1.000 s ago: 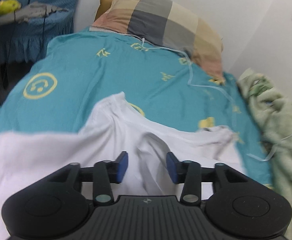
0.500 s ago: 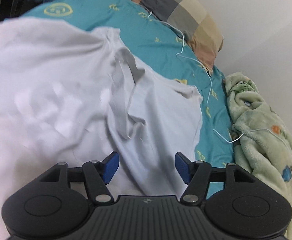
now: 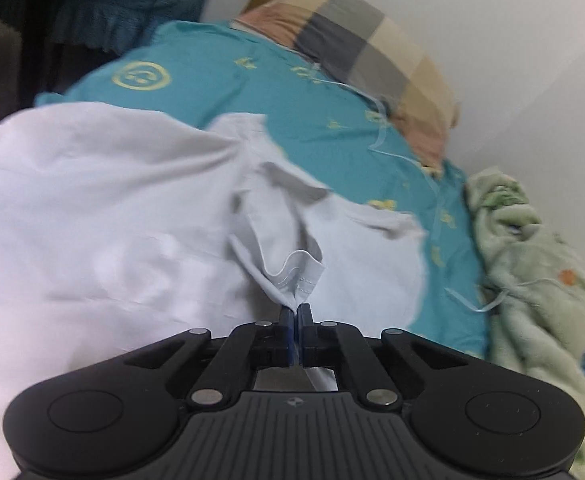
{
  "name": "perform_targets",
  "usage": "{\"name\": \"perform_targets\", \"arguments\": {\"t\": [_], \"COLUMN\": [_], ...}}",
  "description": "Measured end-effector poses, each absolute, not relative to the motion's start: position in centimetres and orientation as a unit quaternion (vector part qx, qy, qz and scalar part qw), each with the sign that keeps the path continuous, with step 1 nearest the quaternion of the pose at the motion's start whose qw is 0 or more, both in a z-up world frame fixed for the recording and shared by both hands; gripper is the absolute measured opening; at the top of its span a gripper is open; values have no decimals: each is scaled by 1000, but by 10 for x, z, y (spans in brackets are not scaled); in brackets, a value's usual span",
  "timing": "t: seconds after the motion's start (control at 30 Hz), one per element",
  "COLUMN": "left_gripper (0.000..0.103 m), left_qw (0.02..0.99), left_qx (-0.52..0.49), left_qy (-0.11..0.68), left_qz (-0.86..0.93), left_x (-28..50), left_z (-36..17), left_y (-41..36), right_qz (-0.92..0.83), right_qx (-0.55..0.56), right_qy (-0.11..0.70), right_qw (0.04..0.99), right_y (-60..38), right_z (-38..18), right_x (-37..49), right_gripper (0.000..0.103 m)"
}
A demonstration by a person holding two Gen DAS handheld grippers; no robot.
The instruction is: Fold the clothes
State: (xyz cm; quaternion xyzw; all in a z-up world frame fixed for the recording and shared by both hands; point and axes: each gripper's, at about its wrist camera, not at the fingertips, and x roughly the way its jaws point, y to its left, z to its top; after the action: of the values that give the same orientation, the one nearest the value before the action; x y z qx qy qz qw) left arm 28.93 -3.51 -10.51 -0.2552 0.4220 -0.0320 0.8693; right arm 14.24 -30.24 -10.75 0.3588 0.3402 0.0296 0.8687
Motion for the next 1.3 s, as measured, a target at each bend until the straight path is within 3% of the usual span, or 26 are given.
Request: {"name": "perform_targets", "arguments": {"t": [0.2, 0.37, 0.57, 0.7, 0.97, 1.23, 1.3], "left_gripper": [5, 29, 44, 46, 47, 46, 42], "left_qw": [870, 883, 899, 897, 864, 838, 829], "left_qx": [-235, -196, -159, -161, -187, -149, -142], "left_qy": [432, 424, 403, 400, 431, 473, 493], "left_qz": [-33, -51, -71, -98, -184, -227, -223], "left_x": [285, 254, 174, 111, 23, 22, 34], "left_z": [-120, -94, -50, -35, -48, -84, -96], "left_y": [-25, -33, -39, -49, -115, -202, -209], "right_qz": [33, 64, 110, 106, 35, 27, 28], "right_qx": [331, 280, 240, 223, 310, 330, 328], "right_qy": [349, 352, 310, 282, 243, 271, 279], "right_qw": [876, 891, 913, 927, 919, 904, 902], "right_y": [-296, -283, -289, -306, -353, -362, -362], "right_z": [-105, -92, -51, -35, -41, -63, -68], "right_x": [142, 135, 97, 62, 23, 39, 43], "right_gripper": [84, 84, 84, 84, 85, 85, 85]}}
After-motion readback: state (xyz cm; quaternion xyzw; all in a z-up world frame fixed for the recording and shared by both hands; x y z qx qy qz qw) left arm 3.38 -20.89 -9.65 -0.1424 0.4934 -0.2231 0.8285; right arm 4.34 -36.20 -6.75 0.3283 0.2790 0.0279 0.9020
